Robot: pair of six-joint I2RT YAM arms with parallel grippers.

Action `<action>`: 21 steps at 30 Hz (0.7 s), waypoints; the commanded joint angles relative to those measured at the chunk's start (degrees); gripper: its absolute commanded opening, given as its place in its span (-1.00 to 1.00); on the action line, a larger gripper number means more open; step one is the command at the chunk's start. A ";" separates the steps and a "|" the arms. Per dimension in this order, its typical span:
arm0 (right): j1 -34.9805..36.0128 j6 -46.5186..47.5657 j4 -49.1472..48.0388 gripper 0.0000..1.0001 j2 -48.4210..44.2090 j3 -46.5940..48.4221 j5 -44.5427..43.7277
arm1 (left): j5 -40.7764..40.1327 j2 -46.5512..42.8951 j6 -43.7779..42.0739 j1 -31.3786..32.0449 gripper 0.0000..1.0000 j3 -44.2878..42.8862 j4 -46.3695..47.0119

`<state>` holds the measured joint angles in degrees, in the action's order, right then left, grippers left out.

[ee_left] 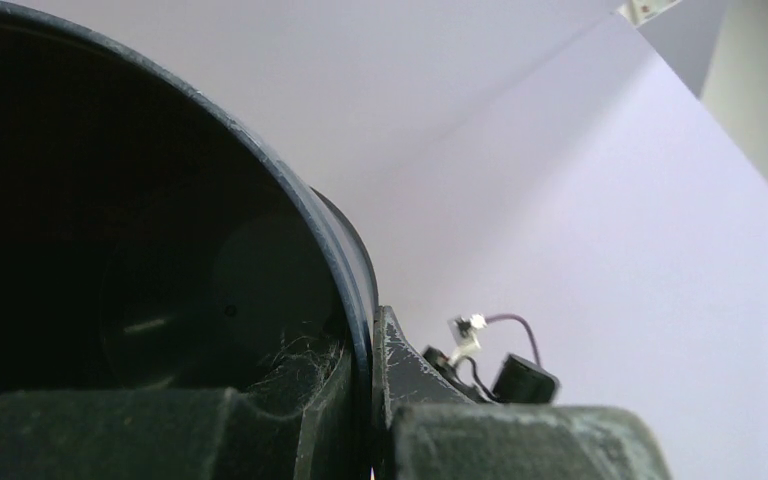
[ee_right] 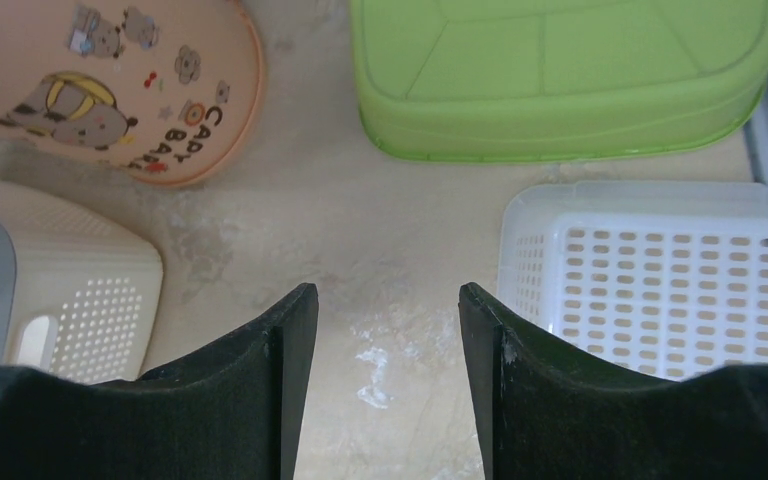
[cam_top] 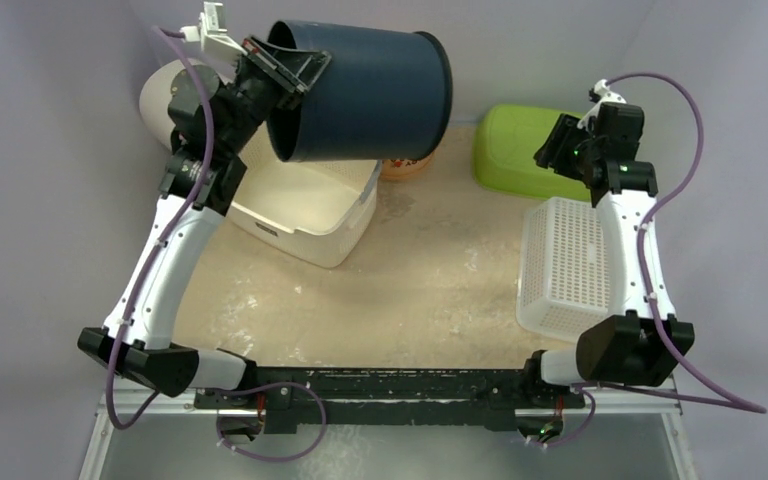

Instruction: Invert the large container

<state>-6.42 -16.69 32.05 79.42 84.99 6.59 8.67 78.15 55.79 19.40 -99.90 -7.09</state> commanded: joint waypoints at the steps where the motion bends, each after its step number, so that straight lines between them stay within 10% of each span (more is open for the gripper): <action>1: -3.30 0.69 -3.08 0.15 -1.00 3.99 1.05 | 4.56 -3.65 14.83 -0.13 -1.00 2.16 27.76; 21: -6.14 0.75 -4.09 0.15 0.27 4.61 2.29 | 1.88 -2.59 21.55 13.45 -1.00 19.92 36.06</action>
<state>-12.08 -16.69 29.85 80.62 89.14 7.33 11.79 76.42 74.35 29.89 -75.05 9.82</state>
